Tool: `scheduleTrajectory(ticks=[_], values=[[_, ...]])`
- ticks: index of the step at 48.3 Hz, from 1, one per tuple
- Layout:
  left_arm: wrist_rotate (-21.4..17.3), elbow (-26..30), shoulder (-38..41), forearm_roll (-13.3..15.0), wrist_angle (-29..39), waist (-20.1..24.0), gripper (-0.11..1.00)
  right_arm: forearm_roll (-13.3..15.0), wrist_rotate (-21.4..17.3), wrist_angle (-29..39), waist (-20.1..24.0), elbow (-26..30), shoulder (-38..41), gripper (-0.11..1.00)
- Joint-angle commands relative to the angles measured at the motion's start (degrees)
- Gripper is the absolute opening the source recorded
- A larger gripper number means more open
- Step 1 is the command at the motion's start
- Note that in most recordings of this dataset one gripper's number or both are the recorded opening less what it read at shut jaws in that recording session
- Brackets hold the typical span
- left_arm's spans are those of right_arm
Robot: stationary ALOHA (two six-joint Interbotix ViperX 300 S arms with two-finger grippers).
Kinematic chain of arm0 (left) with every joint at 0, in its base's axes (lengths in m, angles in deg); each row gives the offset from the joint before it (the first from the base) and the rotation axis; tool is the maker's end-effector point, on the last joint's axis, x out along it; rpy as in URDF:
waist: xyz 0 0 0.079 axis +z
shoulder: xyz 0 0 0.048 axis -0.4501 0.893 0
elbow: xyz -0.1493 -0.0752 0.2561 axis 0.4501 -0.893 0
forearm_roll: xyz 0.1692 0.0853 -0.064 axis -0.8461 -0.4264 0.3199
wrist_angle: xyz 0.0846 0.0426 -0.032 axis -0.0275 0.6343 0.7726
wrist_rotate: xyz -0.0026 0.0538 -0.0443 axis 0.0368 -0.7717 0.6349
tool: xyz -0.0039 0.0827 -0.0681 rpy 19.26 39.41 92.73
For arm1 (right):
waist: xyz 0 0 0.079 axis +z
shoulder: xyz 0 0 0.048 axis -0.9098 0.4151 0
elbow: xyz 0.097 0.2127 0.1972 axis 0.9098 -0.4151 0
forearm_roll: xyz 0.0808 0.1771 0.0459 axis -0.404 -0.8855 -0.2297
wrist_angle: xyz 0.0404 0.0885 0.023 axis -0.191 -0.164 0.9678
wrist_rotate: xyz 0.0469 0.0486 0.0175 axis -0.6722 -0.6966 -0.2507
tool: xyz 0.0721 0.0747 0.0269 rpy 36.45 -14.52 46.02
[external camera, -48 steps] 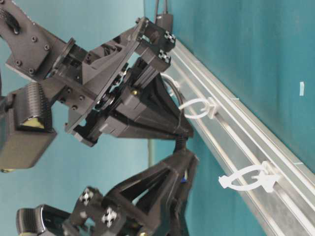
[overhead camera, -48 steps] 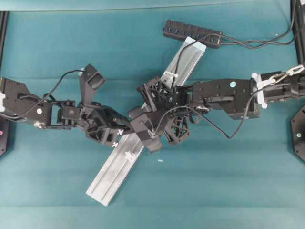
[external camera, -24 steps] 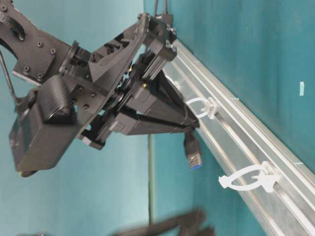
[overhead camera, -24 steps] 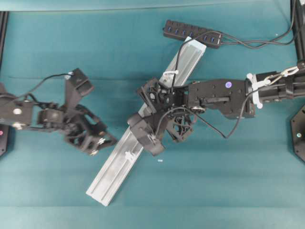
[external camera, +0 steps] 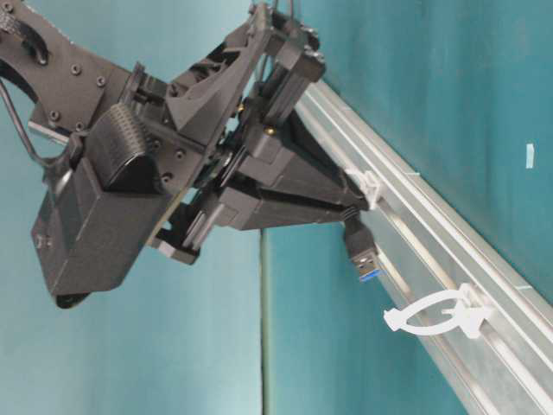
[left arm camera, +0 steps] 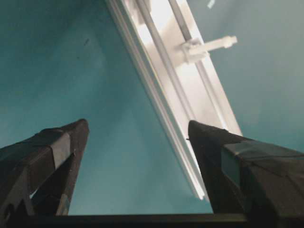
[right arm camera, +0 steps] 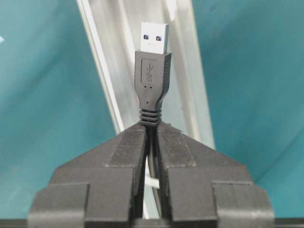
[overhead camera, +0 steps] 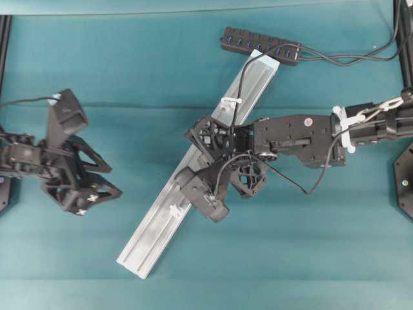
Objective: Pass the USB cable through three rings with both arms.
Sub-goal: 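Carry the plug with the right gripper into the third white ring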
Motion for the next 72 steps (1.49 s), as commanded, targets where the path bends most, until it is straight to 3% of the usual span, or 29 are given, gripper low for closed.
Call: scheduleTrajectory(ticks=[1, 19, 72], values=[[-0.7, 0.1, -7.4, -0.2, -0.3, -0.5, 0.91, 0.1, 0.5, -0.3, 1.2, 0.4, 0.6, 0.06], [-2.0, -1.4, -12.1, -0.3, 3.1, -2.1, 0.91, 0.1, 0.4, -0.6, 2.4, 2.2, 3.2, 0.06], [-2.1, -1.8, -12.6, -0.3, 4.3, -2.1, 0.91, -0.8, 0.5, -2.0, 5.9, 7.2, 6.6, 0.06]])
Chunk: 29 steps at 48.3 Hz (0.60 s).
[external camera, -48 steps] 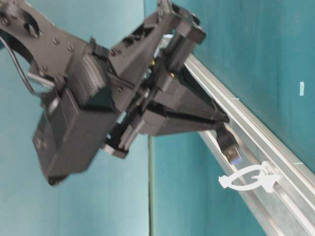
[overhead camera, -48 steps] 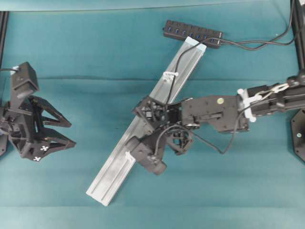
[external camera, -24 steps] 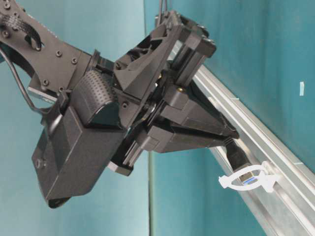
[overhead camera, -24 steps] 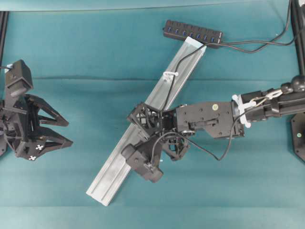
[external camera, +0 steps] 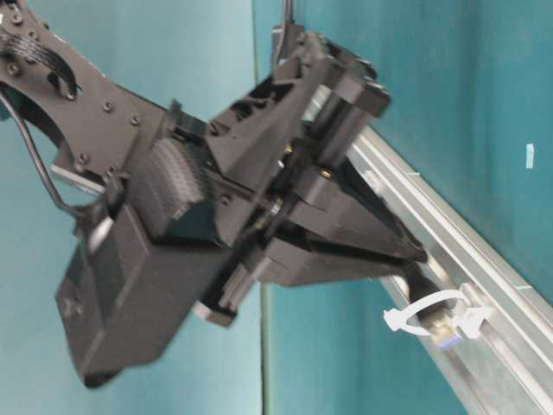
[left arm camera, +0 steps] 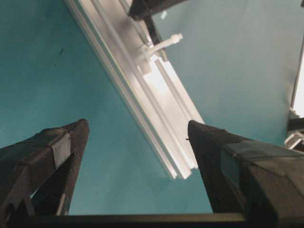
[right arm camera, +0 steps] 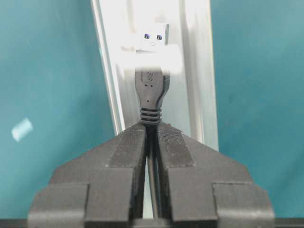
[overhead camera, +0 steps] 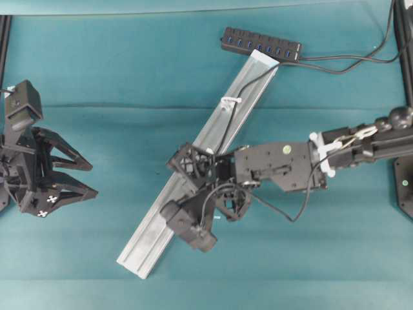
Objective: Pass the USB cable through three rings with both arms.
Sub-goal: 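Carry the plug with the right gripper into the third white ring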
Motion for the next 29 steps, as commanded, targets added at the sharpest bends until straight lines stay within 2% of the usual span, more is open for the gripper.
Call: scheduleTrajectory(ticks=[1, 17, 29], values=[[-0.1, 0.4, -0.2, -0.2, -0.3, -0.2, 0.91, -0.5, 0.4, -0.7, 0.8, 1.3, 0.6, 0.06], [0.4, -0.4, 1.7, -0.3, -2.9, -0.2, 0.91, -2.3, 0.4, -1.6, 1.2, 3.7, 1.5, 0.06], [0.9, -0.3, 8.2, -0.3, -15.6, -0.2, 0.91, -2.4, 0.4, -1.1, 1.1, 3.3, 1.3, 0.06]])
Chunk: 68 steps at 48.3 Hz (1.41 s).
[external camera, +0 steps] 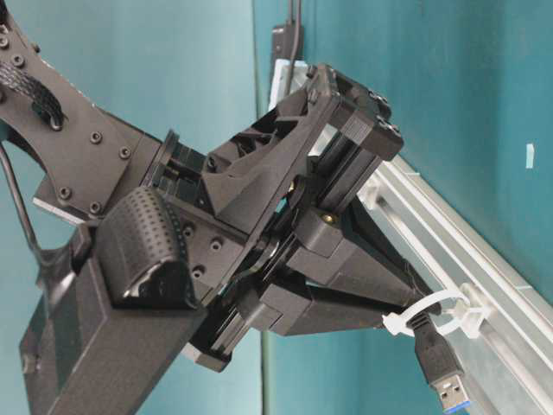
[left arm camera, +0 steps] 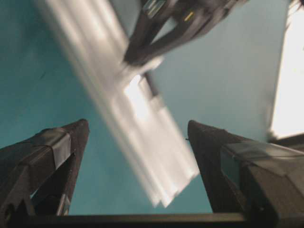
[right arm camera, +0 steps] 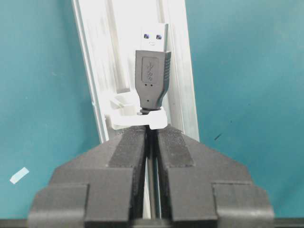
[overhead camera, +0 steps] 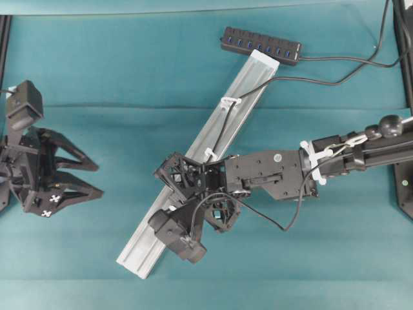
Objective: Pass the USB cable through three rings with both arms.
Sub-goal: 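Move the left gripper in and grasp the plug beyond the third ring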
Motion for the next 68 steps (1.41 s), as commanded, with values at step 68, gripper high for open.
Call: scheduleTrajectory(ticks=[68], values=[[5.2, 9.9, 38.4, -0.3, -22.4, -5.6, 0.86, -0.3, 0.2, -0.2, -1.0, 0.1, -0.3, 0.06]])
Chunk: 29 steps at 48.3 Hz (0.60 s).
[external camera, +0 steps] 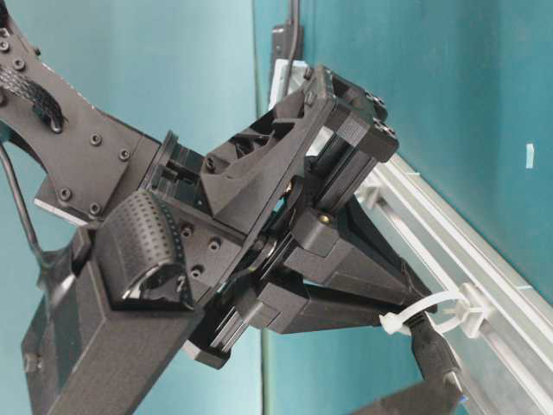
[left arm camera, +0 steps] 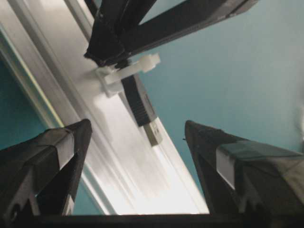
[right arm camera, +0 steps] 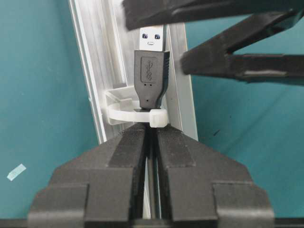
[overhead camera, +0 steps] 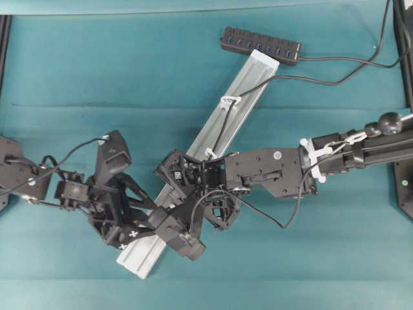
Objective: Pass the USB cable through three rings with both arms.
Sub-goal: 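Move the left gripper in and grasp the plug beyond the third ring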
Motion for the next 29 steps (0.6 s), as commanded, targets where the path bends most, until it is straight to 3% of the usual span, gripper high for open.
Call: scheduleTrajectory(ticks=[1, 17, 29], values=[[0.0, 1.3, 0.7, -0.2, -0.4, -0.3, 0.86, -0.1, 0.2, -0.2, -0.4, 0.2, -0.2, 0.06], [0.0, 2.5, 1.7, -0.3, -0.4, -0.3, 0.84, -0.1, 0.2, -0.2, -0.4, 0.1, -0.2, 0.06], [0.0, 2.8, 1.7, -0.2, -0.6, -0.2, 0.66, -0.1, 0.2, -0.2, -0.4, 0.1, -0.2, 0.06]])
